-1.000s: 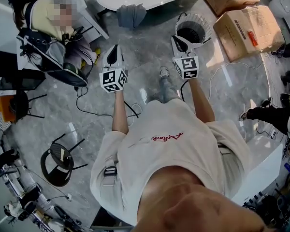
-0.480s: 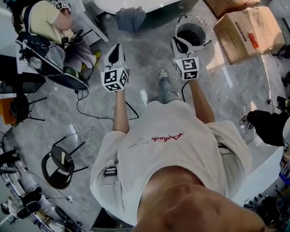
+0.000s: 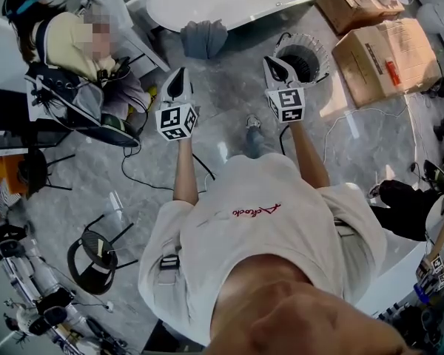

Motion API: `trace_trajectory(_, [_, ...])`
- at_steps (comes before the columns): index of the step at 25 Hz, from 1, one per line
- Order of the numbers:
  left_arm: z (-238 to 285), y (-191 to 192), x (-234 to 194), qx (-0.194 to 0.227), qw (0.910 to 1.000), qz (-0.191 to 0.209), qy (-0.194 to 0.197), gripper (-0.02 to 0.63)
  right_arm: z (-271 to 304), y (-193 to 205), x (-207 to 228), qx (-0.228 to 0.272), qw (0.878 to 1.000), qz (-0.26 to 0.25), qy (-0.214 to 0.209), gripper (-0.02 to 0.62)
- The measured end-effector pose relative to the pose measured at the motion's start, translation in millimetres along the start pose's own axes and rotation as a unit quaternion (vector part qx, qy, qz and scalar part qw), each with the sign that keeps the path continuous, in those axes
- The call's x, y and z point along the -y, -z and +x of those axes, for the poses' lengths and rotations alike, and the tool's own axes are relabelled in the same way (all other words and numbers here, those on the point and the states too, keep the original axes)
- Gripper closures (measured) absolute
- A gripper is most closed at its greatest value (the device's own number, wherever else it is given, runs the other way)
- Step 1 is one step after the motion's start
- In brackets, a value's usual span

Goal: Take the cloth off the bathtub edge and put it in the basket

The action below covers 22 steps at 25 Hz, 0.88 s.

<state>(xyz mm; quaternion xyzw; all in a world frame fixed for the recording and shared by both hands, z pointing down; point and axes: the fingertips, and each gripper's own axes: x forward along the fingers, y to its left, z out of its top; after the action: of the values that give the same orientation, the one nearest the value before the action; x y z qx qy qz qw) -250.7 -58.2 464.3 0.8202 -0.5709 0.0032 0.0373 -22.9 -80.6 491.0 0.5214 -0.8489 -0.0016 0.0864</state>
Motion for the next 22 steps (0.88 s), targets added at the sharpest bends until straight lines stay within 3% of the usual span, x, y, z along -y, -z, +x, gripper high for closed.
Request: trace_trajectory(22, [136,-24,-27,-0.007,0.9998,0.008,-0.016,0.606,121,-23,81,0.006,1.0,0.01,-0.02,0.589])
